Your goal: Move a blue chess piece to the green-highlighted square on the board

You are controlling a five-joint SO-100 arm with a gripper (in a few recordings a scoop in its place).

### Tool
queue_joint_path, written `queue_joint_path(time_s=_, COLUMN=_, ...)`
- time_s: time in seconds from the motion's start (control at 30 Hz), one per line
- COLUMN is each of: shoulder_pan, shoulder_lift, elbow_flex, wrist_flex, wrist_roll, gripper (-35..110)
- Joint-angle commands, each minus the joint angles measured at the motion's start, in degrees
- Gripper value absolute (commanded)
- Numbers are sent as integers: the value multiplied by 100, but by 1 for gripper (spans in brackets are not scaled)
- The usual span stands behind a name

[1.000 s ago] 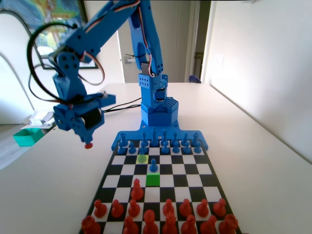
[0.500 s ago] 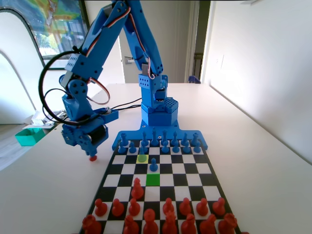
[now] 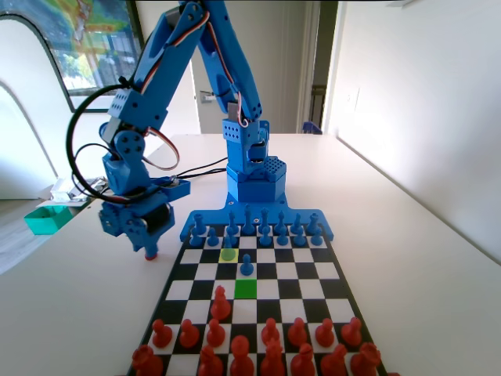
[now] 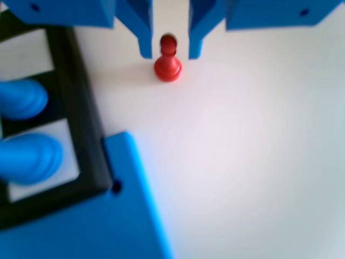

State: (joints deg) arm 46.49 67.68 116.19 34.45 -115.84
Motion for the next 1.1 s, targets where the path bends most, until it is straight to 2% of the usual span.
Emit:
queue_joint_path(time_s=0.0, shoulder_pan=132, shoulder_lift=334, elbow_flex=-35, wrist_flex=237, wrist_roll=-123, gripper=12)
queue_joint_path(time_s=0.4, shoulder_pan=-193, shoulder_lift=1450, elbow_flex=-1406, wrist_flex=3287, wrist_roll=88, gripper=11)
queue_joint_path(time_s=0.63, shoulder_pan=-1020, shoulder_lift=1916, elbow_flex=-1494, wrist_flex=3472, wrist_roll=422, gripper=11)
queue_joint_path(time_s=1.07, shoulder_pan=-3041, shoulder_lift=2830, elbow_flex=-668, wrist_flex=3006, wrist_roll=940, gripper=11)
